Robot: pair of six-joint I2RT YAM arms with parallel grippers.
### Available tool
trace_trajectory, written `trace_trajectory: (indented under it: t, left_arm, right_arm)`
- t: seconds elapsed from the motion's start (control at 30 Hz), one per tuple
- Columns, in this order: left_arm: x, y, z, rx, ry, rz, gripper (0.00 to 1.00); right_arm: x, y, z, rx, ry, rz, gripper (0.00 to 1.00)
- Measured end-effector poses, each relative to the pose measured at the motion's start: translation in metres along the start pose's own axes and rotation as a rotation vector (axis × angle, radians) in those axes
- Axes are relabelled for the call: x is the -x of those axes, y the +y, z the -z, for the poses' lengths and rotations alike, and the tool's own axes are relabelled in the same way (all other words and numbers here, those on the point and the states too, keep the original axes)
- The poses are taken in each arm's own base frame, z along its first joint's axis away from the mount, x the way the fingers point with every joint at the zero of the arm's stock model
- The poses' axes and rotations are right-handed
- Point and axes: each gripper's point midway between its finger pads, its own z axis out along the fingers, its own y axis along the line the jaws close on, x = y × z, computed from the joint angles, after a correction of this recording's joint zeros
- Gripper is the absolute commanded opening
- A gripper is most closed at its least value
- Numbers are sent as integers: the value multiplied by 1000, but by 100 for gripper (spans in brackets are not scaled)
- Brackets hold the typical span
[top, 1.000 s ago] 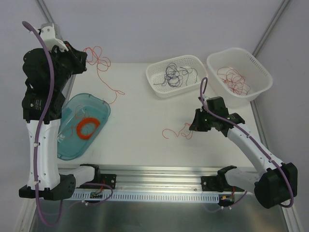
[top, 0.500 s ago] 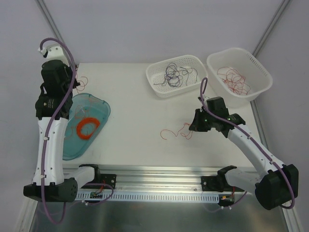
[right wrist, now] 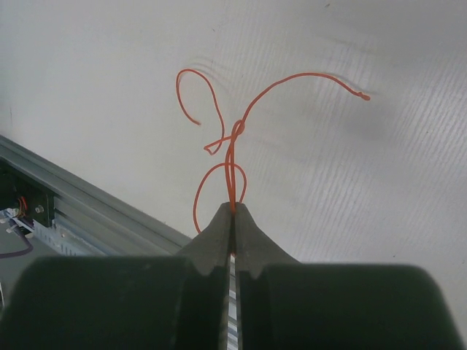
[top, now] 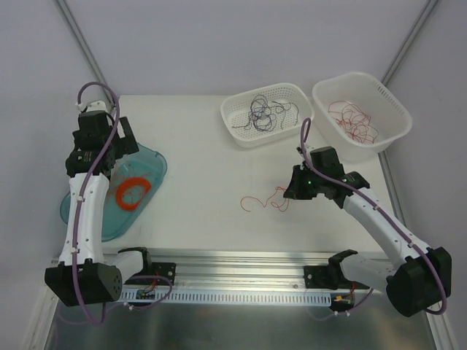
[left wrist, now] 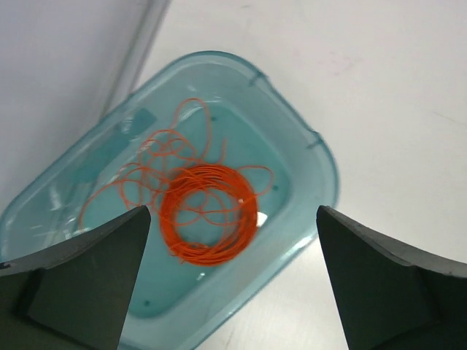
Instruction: Untangle the cables
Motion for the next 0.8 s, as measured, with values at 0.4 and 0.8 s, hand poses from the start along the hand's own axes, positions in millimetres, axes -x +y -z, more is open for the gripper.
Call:
trace_trajectory:
  t: [0.4, 0.8]
  left_arm:
    - [-61, -179, 84, -803, 72, -215, 99]
    - [-100, -272, 181, -1356, -42, -504, 92]
  right_arm:
    - [27, 43, 15, 189, -102, 48, 1]
    - [37, 112, 42, 469, -164, 227, 1]
